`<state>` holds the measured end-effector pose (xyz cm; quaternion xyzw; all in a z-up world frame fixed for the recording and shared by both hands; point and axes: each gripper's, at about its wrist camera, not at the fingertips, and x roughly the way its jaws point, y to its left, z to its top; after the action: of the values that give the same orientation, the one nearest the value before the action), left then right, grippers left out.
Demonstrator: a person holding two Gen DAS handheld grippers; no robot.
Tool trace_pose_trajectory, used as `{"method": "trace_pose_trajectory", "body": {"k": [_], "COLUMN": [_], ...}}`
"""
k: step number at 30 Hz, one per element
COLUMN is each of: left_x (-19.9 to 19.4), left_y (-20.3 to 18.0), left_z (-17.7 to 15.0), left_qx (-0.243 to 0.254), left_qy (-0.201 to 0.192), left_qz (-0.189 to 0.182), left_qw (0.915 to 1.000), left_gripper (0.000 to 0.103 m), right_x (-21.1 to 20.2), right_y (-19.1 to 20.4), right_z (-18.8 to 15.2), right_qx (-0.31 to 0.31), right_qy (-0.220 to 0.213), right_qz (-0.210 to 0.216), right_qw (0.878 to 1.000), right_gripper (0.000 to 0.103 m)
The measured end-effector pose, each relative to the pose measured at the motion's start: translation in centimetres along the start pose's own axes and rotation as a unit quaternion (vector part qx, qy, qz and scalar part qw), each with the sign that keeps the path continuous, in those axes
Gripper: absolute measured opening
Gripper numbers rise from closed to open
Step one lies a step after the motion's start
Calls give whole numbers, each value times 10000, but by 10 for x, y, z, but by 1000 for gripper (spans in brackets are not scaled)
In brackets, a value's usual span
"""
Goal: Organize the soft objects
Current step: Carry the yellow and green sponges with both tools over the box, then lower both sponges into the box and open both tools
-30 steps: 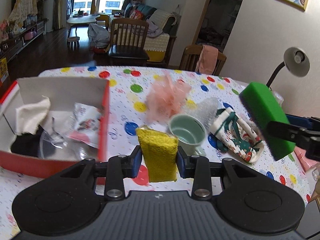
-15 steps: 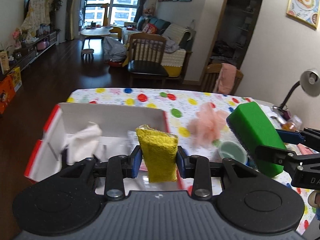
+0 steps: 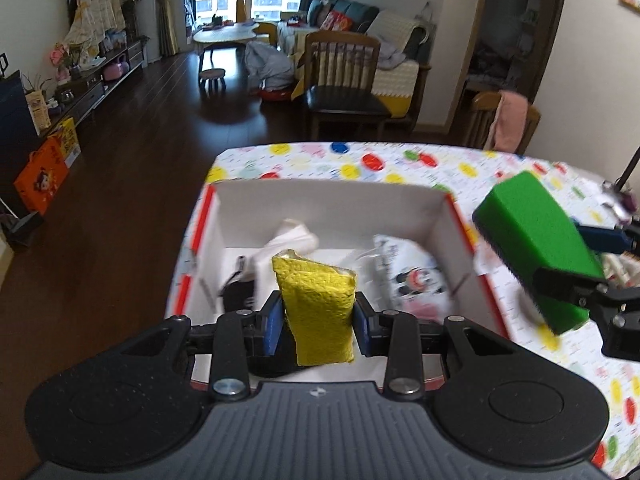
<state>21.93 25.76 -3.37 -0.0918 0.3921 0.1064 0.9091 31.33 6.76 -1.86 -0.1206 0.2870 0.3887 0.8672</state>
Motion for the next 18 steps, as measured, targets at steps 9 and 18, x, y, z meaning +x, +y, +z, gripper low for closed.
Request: {"method": "trace_pose_trajectory", "body": {"k": [9,18], "left_x": [23,54], "left_y": [17,20], "left_z": [-1,-8], "left_qx": [739,993], "left_qy": [377,903], "left_qz": [366,275], "left_qw": [9959,9906], "left_gripper": [35,35], "right_x": [47,89], "right_y": [24,46], "right_z": [5,2], "right_qx": [-308,-531], "right_qy": [214,548], "right_qz": [88,118], "right_qw": [9993,9970], "right_gripper": [65,65]}}
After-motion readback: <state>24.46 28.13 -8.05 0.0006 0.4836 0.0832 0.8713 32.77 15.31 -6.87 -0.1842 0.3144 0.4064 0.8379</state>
